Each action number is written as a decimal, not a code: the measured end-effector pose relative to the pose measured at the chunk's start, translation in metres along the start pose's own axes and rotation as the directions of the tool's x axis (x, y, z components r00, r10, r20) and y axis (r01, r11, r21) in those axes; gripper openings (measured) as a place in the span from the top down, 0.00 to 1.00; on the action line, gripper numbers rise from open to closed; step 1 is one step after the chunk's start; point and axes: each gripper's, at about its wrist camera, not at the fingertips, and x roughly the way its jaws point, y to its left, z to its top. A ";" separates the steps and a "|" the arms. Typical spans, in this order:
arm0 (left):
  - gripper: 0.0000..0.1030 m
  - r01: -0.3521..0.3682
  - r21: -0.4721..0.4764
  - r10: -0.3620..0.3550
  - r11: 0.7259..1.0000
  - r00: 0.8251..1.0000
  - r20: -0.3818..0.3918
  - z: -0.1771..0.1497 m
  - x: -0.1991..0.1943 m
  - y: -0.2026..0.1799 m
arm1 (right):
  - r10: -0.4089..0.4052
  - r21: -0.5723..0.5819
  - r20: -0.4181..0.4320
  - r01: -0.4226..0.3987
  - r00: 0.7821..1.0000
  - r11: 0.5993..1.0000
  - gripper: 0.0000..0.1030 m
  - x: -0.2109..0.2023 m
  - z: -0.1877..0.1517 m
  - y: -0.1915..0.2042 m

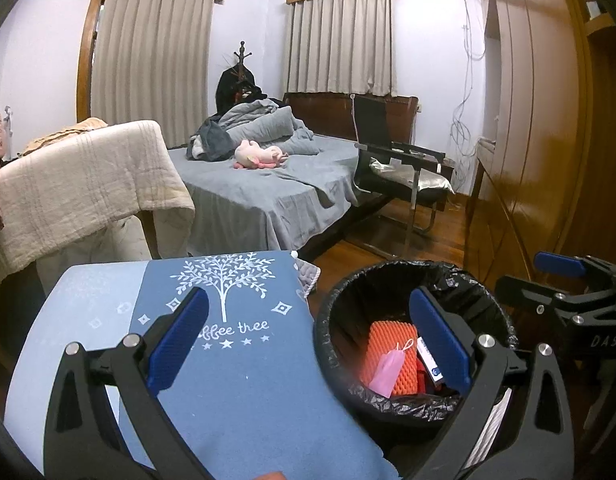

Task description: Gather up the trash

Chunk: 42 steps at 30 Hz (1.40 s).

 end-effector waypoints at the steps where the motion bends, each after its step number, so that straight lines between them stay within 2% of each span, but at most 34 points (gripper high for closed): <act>1: 0.05 0.000 0.000 0.000 1.000 1.000 0.002 0.000 -0.001 0.001 | -0.001 0.000 0.000 0.001 1.000 1.000 0.06 0.000 0.000 0.000; 42: 0.05 -0.004 0.000 0.004 1.000 1.000 0.009 0.001 -0.005 0.002 | 0.001 -0.007 0.010 0.000 1.000 1.000 0.06 -0.004 0.007 0.003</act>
